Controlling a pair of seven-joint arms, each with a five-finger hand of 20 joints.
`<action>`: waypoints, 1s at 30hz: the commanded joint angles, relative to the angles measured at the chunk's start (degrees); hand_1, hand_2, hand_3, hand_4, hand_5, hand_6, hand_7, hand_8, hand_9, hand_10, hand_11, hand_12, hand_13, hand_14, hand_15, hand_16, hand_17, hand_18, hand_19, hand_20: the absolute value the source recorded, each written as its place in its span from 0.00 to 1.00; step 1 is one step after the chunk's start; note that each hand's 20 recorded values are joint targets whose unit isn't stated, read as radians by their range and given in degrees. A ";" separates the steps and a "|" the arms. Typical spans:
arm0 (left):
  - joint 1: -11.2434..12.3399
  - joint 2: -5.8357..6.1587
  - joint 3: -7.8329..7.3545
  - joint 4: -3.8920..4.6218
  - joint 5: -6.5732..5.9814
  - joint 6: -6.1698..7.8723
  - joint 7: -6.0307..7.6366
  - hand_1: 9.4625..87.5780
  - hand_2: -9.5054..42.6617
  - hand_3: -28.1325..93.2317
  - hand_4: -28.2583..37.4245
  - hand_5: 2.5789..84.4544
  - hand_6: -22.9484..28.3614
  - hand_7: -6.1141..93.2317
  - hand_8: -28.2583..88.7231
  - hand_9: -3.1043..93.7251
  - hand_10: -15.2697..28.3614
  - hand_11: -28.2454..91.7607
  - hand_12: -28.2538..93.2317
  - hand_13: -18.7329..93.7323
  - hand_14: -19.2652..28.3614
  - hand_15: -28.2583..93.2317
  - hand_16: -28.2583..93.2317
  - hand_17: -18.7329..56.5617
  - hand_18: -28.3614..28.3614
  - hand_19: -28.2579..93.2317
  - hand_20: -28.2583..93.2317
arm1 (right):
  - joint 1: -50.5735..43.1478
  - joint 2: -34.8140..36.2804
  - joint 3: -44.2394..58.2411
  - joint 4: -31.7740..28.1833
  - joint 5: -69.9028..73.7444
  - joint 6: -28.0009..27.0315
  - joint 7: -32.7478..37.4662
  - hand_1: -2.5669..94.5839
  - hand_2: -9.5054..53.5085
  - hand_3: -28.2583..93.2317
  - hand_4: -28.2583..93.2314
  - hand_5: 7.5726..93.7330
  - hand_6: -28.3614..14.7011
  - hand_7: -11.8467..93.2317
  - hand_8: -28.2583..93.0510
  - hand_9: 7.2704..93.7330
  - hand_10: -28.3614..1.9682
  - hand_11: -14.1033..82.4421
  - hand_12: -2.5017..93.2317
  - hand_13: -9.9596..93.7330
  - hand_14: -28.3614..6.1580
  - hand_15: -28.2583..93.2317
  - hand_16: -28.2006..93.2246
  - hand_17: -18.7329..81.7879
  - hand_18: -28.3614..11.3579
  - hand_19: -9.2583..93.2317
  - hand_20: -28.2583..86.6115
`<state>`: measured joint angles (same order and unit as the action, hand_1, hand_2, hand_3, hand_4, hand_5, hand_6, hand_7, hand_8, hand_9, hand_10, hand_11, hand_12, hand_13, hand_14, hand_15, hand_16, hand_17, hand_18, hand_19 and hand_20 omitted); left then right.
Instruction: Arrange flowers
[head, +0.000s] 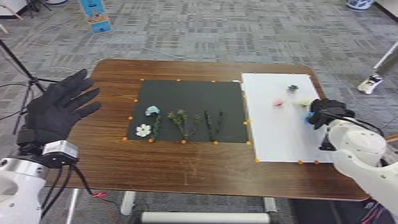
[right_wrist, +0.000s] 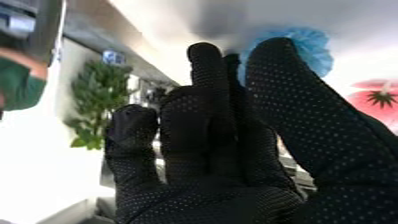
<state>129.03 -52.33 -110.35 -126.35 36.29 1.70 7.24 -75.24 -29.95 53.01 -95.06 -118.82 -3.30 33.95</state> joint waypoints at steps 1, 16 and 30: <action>0.28 -0.26 -0.29 -0.32 -0.27 0.32 -0.68 0.15 0.09 0.81 0.00 0.33 0.49 0.22 0.17 0.30 0.61 0.36 0.36 0.36 0.69 0.40 0.26 0.10 0.90 0.59 0.30 | -0.53 -1.01 2.01 -1.04 3.73 -2.54 -0.44 0.48 0.00 0.95 0.00 0.45 0.61 0.36 0.13 0.52 0.57 0.44 0.27 0.62 0.60 0.90 0.56 0.48 0.22 0.95 0.76; 0.18 0.53 0.09 -0.21 -0.48 -0.11 -0.44 0.15 0.09 0.80 0.00 0.33 0.49 0.22 0.17 0.30 0.61 0.35 0.36 0.35 0.69 0.40 0.26 0.10 0.90 0.59 0.30 | -0.24 0.12 -2.75 -0.86 -4.50 9.81 -0.88 0.58 0.00 0.90 0.00 0.71 0.74 0.57 0.27 0.84 0.77 0.42 0.56 0.73 0.65 0.90 0.55 0.55 0.23 1.00 0.74; -1.40 2.06 -0.04 0.19 -0.28 -0.05 -0.49 0.15 0.09 0.81 0.00 0.32 0.49 0.22 0.17 0.30 0.61 0.35 0.36 0.35 0.69 0.40 0.26 0.10 0.90 0.58 0.30 | 32.05 -8.53 -27.89 -3.84 -6.26 19.15 -10.00 0.57 0.00 0.90 0.00 0.75 0.74 0.54 0.27 0.86 0.76 0.39 0.56 0.74 0.64 0.89 0.56 0.56 0.22 1.00 0.74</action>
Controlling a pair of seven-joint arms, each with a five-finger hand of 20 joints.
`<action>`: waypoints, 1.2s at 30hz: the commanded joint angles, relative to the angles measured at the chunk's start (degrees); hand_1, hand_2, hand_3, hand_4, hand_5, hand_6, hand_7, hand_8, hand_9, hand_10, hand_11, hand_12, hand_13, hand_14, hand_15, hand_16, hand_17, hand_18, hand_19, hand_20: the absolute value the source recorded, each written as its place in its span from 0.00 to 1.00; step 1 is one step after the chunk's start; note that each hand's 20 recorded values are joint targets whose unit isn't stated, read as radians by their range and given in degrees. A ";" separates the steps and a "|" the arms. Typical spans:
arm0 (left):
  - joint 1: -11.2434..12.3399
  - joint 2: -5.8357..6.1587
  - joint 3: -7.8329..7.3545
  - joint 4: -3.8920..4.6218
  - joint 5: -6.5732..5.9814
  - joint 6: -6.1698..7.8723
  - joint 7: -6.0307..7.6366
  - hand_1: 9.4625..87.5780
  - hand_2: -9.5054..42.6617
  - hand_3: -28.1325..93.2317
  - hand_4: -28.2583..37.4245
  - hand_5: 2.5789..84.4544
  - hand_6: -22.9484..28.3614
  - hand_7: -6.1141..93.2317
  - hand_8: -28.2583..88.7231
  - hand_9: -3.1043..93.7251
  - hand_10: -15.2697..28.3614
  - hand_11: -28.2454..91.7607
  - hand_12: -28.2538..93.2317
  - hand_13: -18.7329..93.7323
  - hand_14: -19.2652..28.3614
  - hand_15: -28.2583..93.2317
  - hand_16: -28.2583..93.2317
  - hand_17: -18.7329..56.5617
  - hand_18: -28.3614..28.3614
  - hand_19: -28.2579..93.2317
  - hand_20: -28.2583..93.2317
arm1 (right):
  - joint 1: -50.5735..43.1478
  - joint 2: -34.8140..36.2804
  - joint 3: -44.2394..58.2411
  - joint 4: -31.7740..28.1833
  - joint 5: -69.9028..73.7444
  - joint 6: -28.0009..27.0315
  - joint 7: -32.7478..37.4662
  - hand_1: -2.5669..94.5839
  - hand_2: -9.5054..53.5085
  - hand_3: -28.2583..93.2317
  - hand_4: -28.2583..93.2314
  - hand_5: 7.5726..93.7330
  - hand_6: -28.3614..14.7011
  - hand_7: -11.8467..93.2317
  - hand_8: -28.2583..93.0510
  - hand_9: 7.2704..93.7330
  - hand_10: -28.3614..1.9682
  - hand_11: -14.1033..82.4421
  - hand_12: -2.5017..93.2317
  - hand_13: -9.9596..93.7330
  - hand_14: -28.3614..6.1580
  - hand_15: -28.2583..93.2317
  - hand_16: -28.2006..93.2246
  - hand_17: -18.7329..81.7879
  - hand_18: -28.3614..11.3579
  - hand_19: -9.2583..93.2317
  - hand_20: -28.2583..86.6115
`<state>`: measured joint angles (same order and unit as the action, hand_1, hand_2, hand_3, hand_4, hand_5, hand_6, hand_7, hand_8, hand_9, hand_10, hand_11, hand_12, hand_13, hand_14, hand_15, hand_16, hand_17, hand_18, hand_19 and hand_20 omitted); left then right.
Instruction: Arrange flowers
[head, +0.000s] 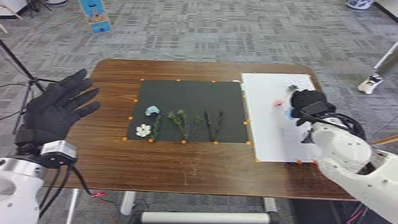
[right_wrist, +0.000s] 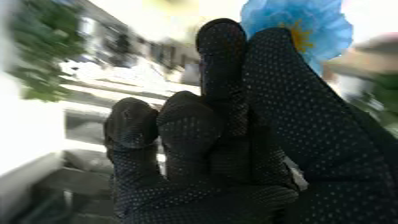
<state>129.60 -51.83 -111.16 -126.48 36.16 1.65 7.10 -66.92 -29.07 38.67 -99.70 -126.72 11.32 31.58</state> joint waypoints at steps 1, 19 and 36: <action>-2.21 1.69 0.90 0.29 -0.13 0.01 -0.50 0.15 0.09 0.81 0.00 0.32 0.49 0.22 0.17 0.30 0.61 0.35 0.36 0.35 0.69 0.40 0.26 0.10 0.90 0.58 0.30 | 26.24 -11.56 -15.95 2.20 2.10 4.39 -8.50 0.57 0.00 0.90 0.00 0.75 0.74 0.53 0.27 0.87 0.76 0.39 0.55 0.74 0.64 0.89 0.56 0.56 0.22 1.00 0.74; -7.83 4.52 3.73 1.63 0.14 -0.79 -0.01 0.14 0.08 0.81 0.00 0.34 0.50 0.23 0.17 0.33 0.63 0.38 0.37 0.37 0.69 0.42 0.26 0.10 0.90 0.59 0.30 | 40.26 -35.63 -37.26 18.86 9.23 3.58 -9.01 0.55 0.00 0.92 0.01 0.78 0.75 0.53 0.24 0.89 0.76 0.38 0.56 0.75 0.64 0.90 0.56 0.57 0.22 1.00 0.75; -10.45 5.53 5.55 2.36 0.12 -1.26 1.01 0.14 0.08 0.81 0.00 0.34 0.50 0.23 0.17 0.32 0.62 0.38 0.36 0.37 0.70 0.42 0.25 0.11 0.90 0.59 0.30 | 40.08 -41.93 -43.57 23.62 6.20 3.95 -6.61 0.56 0.00 0.91 0.00 0.77 0.76 0.54 0.22 0.87 0.76 0.39 0.57 0.74 0.64 0.91 0.55 0.56 0.23 1.00 0.76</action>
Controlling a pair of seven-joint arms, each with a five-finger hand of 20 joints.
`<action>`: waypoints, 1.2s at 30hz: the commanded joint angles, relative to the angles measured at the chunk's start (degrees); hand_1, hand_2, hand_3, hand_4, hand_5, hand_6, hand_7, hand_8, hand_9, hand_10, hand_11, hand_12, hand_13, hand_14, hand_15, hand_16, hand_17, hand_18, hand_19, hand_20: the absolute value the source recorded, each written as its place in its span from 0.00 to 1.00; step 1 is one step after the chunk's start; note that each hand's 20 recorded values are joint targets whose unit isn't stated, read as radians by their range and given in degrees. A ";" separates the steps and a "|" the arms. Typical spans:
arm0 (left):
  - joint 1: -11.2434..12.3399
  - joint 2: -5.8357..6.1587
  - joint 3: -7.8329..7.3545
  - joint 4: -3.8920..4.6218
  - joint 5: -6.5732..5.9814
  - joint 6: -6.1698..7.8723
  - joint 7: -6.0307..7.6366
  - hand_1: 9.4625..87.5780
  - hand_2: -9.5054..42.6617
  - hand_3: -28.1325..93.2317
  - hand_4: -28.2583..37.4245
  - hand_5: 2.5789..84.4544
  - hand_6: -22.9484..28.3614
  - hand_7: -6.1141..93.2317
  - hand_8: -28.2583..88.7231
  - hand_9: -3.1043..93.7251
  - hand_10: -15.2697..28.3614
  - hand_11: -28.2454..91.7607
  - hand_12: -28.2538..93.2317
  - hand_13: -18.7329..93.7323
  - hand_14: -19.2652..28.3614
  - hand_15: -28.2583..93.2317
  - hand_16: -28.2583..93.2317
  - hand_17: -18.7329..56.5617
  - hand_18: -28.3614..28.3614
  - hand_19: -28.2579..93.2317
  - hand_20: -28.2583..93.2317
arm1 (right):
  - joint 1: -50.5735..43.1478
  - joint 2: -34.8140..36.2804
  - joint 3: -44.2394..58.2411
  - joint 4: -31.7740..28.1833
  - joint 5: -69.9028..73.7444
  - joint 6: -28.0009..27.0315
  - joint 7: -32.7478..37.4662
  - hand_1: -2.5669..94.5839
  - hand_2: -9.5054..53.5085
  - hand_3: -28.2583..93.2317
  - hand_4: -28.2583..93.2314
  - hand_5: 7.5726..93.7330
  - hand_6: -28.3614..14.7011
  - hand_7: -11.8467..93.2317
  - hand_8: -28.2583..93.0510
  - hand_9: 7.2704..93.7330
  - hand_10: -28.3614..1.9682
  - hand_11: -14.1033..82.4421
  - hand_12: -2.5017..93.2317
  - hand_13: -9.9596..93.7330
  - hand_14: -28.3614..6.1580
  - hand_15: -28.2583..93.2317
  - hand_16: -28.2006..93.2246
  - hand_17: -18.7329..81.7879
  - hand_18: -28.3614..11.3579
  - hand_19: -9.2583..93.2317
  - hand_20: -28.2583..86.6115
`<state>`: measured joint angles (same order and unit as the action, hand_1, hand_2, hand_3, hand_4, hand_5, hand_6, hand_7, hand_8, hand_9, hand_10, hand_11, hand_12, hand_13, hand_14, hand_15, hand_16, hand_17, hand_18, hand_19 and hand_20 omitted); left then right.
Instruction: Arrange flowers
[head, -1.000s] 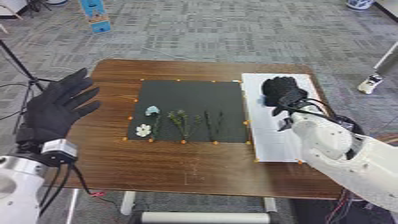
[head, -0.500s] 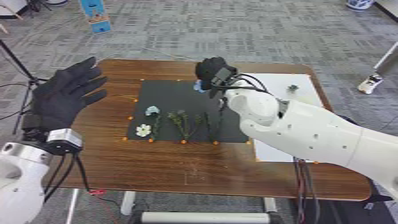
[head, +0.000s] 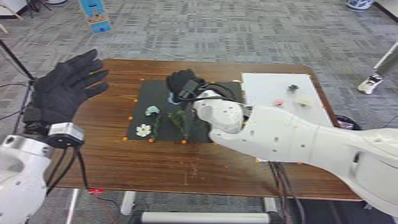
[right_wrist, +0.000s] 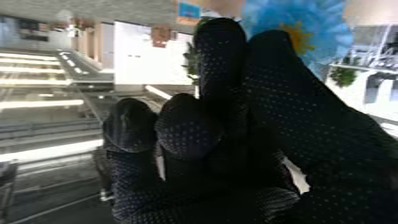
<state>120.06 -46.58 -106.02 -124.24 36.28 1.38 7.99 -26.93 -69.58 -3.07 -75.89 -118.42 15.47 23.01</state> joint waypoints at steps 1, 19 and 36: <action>-0.86 0.33 0.40 0.14 -0.03 -1.01 0.29 0.14 0.08 0.81 0.00 0.34 0.50 0.23 0.17 0.32 0.62 0.38 0.36 0.37 0.70 0.42 0.25 0.11 0.90 0.59 0.30 | 0.35 -1.51 -2.29 -0.05 -2.49 -0.16 2.20 0.56 0.00 0.91 0.00 0.77 0.76 0.54 0.22 0.87 0.76 0.39 0.57 0.74 0.64 0.91 0.55 0.56 0.23 1.00 0.76; -2.50 0.89 1.68 0.87 -0.24 -1.43 -0.59 0.14 0.08 0.81 0.00 0.34 0.50 0.23 0.17 0.32 0.62 0.38 0.36 0.37 0.70 0.42 0.25 0.10 0.90 0.59 0.30 | -0.43 -2.52 -2.68 0.95 -5.61 -2.73 4.93 0.56 0.00 0.89 0.00 0.75 0.78 0.53 0.22 0.85 0.78 0.39 0.57 0.74 0.65 0.91 0.55 0.56 0.23 1.00 0.76; -2.01 0.71 1.07 0.74 -0.31 -1.55 -0.81 0.15 0.09 0.81 0.00 0.34 0.50 0.23 0.17 0.32 0.62 0.38 0.36 0.37 0.70 0.42 0.25 0.10 0.90 0.59 0.30 | -1.39 -1.59 -0.61 1.03 -7.07 -8.42 6.22 0.54 0.00 0.88 0.00 0.65 0.76 0.49 0.21 0.75 0.75 0.32 0.54 0.68 0.62 0.89 0.57 0.52 0.23 0.98 0.76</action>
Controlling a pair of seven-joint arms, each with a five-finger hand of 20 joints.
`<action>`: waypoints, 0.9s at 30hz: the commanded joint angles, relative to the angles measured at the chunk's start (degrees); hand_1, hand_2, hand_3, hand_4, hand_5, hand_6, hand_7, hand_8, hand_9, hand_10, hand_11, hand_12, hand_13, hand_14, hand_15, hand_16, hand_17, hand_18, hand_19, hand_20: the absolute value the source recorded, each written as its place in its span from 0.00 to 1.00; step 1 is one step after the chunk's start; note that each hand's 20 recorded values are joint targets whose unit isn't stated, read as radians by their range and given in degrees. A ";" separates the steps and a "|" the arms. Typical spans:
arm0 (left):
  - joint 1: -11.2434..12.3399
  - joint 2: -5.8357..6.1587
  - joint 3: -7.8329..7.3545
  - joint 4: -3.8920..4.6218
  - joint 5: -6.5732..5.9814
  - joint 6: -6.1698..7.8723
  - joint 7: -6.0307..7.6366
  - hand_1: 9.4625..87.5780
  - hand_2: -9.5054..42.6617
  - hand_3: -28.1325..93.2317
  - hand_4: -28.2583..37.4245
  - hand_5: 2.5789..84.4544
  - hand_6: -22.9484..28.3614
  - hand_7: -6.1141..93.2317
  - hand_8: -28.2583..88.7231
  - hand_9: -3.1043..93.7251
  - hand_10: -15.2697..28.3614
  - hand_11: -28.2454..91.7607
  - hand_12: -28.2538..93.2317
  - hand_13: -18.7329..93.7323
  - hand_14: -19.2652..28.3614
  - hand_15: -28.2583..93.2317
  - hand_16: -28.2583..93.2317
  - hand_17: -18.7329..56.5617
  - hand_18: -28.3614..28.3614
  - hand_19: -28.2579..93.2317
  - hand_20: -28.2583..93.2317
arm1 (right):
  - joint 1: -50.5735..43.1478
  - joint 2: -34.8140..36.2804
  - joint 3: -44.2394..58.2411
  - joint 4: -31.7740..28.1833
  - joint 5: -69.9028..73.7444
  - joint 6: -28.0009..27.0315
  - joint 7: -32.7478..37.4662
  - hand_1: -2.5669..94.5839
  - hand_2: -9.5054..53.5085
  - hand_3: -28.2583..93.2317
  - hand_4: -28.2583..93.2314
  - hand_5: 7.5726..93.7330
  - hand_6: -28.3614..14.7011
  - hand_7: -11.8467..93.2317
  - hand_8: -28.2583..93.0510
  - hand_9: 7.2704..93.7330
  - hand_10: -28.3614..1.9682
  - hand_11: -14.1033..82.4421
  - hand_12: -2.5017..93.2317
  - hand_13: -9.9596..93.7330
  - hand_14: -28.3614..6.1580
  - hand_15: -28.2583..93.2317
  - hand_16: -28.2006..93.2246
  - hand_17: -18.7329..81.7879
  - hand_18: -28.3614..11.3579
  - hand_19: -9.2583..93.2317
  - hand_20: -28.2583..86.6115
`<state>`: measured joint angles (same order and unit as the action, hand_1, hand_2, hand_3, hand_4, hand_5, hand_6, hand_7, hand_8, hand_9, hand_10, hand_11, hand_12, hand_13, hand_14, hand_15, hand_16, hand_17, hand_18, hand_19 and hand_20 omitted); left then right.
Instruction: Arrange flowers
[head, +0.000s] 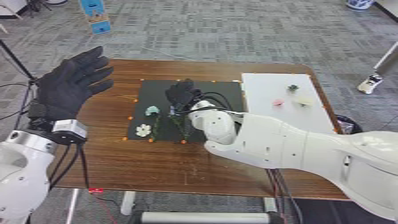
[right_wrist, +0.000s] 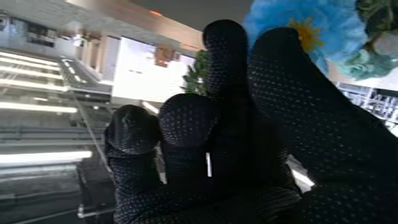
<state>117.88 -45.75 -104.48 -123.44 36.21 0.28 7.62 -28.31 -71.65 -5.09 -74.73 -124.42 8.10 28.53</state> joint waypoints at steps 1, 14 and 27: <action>0.02 -0.07 -0.35 0.03 -0.24 -0.44 -0.40 0.15 0.09 0.81 0.00 0.34 0.50 0.23 0.17 0.32 0.62 0.38 0.36 0.37 0.70 0.42 0.25 0.10 0.90 0.59 0.30 | -0.02 0.61 1.66 -0.34 -0.96 -1.15 0.78 0.54 0.00 0.88 0.00 0.63 0.75 0.49 0.21 0.74 0.75 0.32 0.54 0.67 0.61 0.89 0.57 0.52 0.23 0.98 0.76; 1.77 -0.95 -1.59 -0.60 -0.26 -0.26 -0.51 0.15 0.09 0.81 0.00 0.34 0.50 0.23 0.17 0.32 0.62 0.38 0.36 0.37 0.70 0.42 0.25 0.10 0.90 0.59 0.30 | -0.56 4.22 4.17 -4.92 -1.87 -5.82 0.99 0.47 0.00 0.92 0.00 0.58 0.73 0.41 0.11 0.63 0.67 0.45 0.41 0.64 0.58 0.91 0.53 0.50 0.22 0.97 0.77; 7.72 -4.02 -4.76 -2.31 -0.25 1.03 -0.01 0.14 0.09 0.81 0.00 0.34 0.50 0.23 0.17 0.32 0.62 0.38 0.36 0.37 0.70 0.42 0.25 0.10 0.90 0.59 0.30 | -13.46 23.81 25.02 -11.60 -1.40 2.24 3.90 0.38 0.00 0.95 0.00 0.38 0.55 0.32 0.15 0.39 0.47 0.47 0.31 0.60 0.49 0.93 0.50 0.48 0.19 0.96 0.75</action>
<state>121.64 -47.67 -107.89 -124.59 36.18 0.31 7.34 -37.88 -59.66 14.12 -90.29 -125.35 4.99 29.54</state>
